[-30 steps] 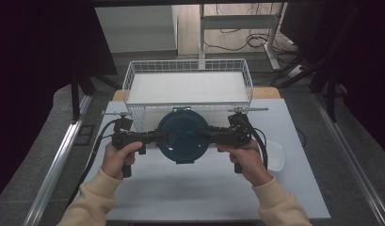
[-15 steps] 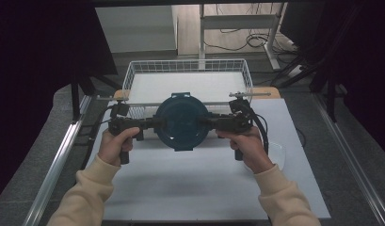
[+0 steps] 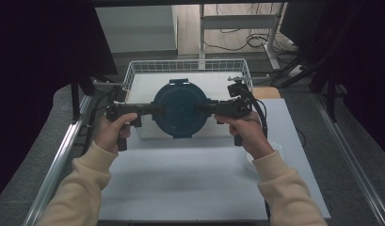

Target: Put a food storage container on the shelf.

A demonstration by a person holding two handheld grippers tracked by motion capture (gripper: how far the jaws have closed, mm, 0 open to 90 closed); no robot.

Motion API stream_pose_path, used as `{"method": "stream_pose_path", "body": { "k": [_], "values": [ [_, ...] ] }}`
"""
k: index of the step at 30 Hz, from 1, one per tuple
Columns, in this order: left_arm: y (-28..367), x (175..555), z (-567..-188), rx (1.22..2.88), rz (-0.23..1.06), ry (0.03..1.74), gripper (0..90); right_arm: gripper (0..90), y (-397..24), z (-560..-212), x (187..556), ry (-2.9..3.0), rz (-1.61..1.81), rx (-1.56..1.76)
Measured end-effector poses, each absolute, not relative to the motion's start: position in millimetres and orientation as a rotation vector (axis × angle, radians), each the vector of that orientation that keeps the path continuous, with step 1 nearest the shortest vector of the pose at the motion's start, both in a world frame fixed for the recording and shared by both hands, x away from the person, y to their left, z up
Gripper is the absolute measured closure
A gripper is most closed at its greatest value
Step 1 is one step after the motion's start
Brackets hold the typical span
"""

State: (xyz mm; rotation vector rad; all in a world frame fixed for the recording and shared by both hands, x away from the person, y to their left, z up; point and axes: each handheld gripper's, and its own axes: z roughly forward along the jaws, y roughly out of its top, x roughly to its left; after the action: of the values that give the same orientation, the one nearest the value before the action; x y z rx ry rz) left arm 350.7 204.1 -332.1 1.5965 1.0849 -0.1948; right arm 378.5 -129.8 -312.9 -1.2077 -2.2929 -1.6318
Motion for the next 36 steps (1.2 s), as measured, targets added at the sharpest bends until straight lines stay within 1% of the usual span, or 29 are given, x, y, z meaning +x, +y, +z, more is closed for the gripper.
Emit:
{"method": "stream_pose_path", "body": {
  "k": [18,30,36],
  "values": [
    [203,383,-301,1.607,-0.173,1.070,45.8,41.4,-133,-285,412,-2.285,-1.667,-1.179],
    [202,412,-297,1.607,-0.208,1.092,45.7,41.6,-135,-278,438,-2.274,-1.627,-1.198],
    [202,428,-300,1.614,-0.225,1.111,45.7,41.9,-135,-282,456,-2.247,-1.607,-1.206]
  ]
}}
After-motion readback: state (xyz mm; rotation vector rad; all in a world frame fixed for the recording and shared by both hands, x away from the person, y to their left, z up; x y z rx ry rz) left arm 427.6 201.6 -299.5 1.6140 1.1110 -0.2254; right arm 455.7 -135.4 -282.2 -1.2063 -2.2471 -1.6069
